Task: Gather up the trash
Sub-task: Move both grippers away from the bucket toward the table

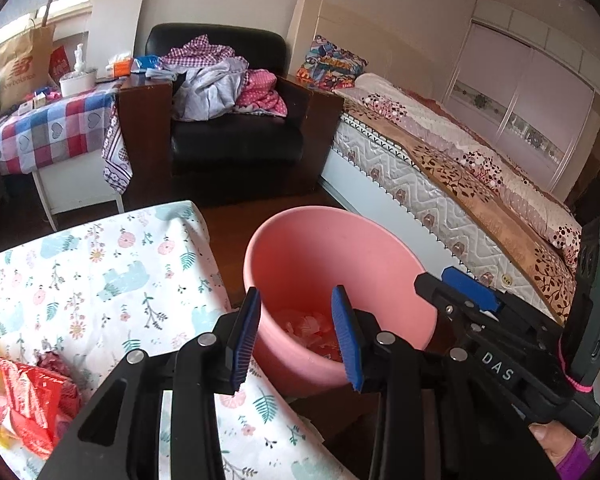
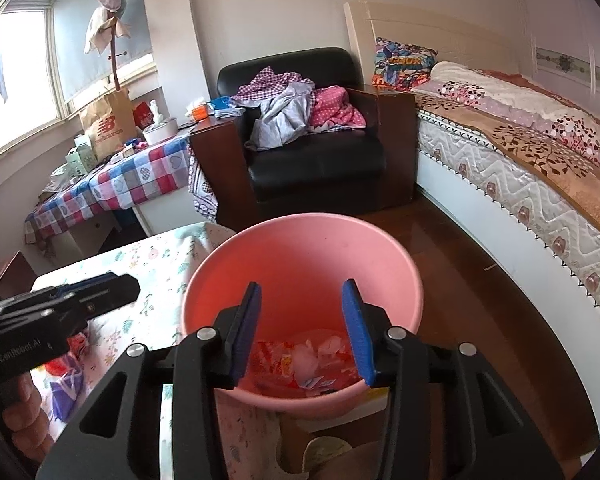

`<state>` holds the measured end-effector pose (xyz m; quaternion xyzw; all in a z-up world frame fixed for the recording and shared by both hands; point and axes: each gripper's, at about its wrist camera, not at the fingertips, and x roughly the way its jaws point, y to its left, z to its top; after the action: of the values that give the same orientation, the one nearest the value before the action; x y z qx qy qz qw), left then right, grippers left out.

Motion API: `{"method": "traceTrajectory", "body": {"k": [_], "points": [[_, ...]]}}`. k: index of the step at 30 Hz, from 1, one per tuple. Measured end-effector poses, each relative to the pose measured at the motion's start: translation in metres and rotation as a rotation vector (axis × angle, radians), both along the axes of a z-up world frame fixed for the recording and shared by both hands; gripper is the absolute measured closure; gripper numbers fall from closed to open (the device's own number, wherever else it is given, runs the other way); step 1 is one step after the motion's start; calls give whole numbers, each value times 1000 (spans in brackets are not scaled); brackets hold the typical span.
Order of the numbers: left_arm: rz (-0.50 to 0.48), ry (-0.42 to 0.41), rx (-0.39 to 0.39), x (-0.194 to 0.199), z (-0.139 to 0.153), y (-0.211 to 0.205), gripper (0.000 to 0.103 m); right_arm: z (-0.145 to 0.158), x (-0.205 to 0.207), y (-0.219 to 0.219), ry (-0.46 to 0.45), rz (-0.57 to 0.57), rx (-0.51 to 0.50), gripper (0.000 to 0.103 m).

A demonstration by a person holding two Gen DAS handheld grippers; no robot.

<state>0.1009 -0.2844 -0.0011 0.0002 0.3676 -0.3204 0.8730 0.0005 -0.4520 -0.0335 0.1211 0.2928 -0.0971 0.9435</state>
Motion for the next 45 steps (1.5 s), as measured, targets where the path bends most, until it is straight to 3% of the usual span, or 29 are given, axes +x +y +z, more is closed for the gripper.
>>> {"method": "traceTrajectory", "body": {"k": [9,12,29,45], "points": [[7,-24,-13,-19,15,25,67,6,-9,18,3,28,-13,60],[12,-34,-19,-23,19,32,60,9,-11,22,1,30,-9,60],[9,-44,-18,-42,24,65,59,13,-17,41,4,70,-9,60],[131,-31,9,-48,25,116,58,12,-24,57,-7,138,12,60]]}}
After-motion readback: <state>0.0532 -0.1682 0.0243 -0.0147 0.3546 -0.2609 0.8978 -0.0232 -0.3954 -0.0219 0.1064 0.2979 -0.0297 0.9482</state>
